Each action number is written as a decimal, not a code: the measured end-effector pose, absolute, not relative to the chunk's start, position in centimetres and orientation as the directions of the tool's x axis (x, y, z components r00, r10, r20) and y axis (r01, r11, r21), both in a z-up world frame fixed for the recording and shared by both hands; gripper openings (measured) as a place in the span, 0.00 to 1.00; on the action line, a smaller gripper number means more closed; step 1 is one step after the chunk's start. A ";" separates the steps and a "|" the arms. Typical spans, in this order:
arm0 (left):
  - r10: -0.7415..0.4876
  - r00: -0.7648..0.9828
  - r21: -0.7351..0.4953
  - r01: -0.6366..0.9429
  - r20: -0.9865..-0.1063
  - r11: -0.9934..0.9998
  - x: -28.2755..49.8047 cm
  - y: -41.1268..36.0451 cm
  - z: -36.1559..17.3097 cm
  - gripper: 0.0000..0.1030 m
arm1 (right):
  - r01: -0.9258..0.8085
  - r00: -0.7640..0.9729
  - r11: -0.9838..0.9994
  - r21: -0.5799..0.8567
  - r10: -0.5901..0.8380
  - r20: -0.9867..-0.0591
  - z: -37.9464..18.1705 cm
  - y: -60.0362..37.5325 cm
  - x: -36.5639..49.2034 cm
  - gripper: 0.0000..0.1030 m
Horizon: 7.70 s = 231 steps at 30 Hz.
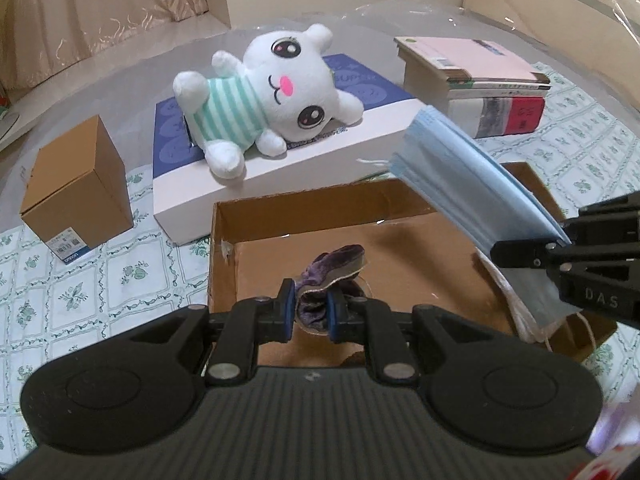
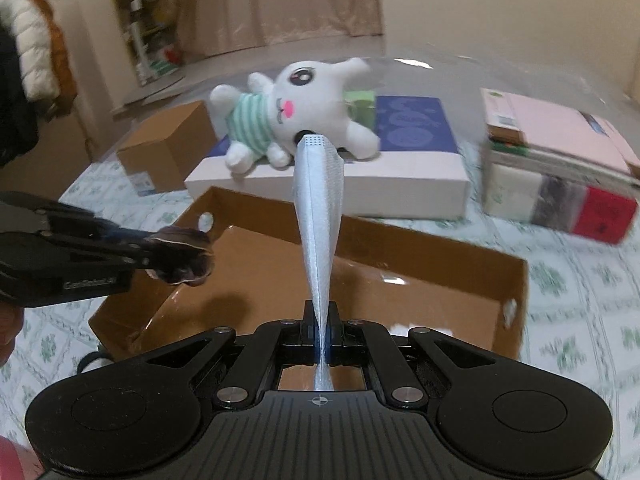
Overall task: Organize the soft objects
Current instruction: 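Carry the scrunchie and mask to the box and release them inside, then move both tools back from the box toward the pile of soft items, then grasp the black round puff with the right tool, then grasp the clear mesh bag with the left tool while the right tool holds the puff, then carry the bag and puff to the box and open the left tool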
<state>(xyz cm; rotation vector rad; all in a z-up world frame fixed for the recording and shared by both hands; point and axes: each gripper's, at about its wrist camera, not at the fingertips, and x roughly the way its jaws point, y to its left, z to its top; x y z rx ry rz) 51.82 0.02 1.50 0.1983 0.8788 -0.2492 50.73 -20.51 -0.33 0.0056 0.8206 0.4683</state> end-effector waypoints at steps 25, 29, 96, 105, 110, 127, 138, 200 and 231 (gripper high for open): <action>-0.121 0.612 0.056 0.262 -0.782 0.964 50.0 1.7 2.2 0.42 | -0.474 0.562 0.872 0.120 0.405 -0.721 0.7 -21.8 48.4 0.61; -0.137 0.631 0.045 0.263 -0.763 0.964 47.5 1.9 4.5 0.42 | -0.463 0.592 0.877 0.130 0.415 -0.691 2.9 -22.2 45.6 0.61; 0.040 0.768 -0.034 -0.080 -0.639 0.996 5.8 2.2 1.4 0.76 | -0.320 0.694 0.927 0.194 0.369 -0.618 -0.6 -22.7 9.6 0.71; 0.032 0.764 -0.032 -0.069 -0.644 0.997 6.2 2.4 0.3 0.76 | -0.330 0.669 0.922 0.203 0.380 -0.638 -2.3 -21.6 10.0 0.75; 0.039 0.748 -0.014 -0.064 -0.663 0.998 7.0 2.7 -0.6 0.76 | -0.349 0.650 0.918 0.188 0.382 -0.657 -3.6 -20.4 10.9 0.76; 0.039 0.703 -0.015 -0.070 -0.711 0.997 9.6 3.8 -3.6 0.76 | -0.431 0.592 0.896 0.110 0.373 -0.715 -8.4 -16.2 15.0 0.77; 0.016 0.687 -0.030 -0.055 -0.727 0.998 10.2 3.5 -4.4 0.76 | -0.456 0.587 0.884 0.099 0.382 -0.714 -8.7 -15.8 15.4 0.62; -0.115 0.657 0.024 0.199 -0.745 0.980 9.2 -3.7 -3.7 0.05 | -0.298 0.705 0.947 0.118 0.302 -0.642 -4.4 -24.6 11.6 0.61; -0.243 0.729 -0.058 0.270 -0.640 0.961 14.2 -2.6 5.8 0.05 | -0.319 0.753 0.935 0.156 0.349 -0.557 2.2 -25.6 14.8 0.61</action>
